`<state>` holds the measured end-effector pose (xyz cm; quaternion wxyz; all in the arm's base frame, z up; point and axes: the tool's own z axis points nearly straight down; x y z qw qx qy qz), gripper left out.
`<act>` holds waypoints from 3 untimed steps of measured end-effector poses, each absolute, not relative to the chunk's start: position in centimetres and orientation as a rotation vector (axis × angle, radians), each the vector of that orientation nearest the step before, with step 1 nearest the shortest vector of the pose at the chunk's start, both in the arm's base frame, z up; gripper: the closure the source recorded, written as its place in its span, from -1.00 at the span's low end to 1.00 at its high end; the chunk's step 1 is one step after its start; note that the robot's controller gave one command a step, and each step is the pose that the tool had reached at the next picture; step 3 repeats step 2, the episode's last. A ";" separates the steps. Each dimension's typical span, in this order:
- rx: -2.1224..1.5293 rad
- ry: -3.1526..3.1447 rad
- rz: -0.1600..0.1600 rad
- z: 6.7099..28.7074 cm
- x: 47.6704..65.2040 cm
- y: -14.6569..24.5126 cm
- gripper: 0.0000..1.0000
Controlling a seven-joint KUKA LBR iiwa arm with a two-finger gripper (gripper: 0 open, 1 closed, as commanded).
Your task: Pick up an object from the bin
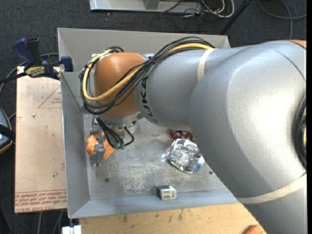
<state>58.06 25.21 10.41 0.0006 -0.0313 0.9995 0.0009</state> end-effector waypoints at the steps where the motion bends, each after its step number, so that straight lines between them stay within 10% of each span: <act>1: -0.098 3.136 0.004 11.3 58.1 25.2 1.00; 3: -0.098 3.140 0.002 11.9 58.0 25.2 1.00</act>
Offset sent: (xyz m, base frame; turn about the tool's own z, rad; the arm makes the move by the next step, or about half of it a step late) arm 0.0000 -0.0001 0.0507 0.0000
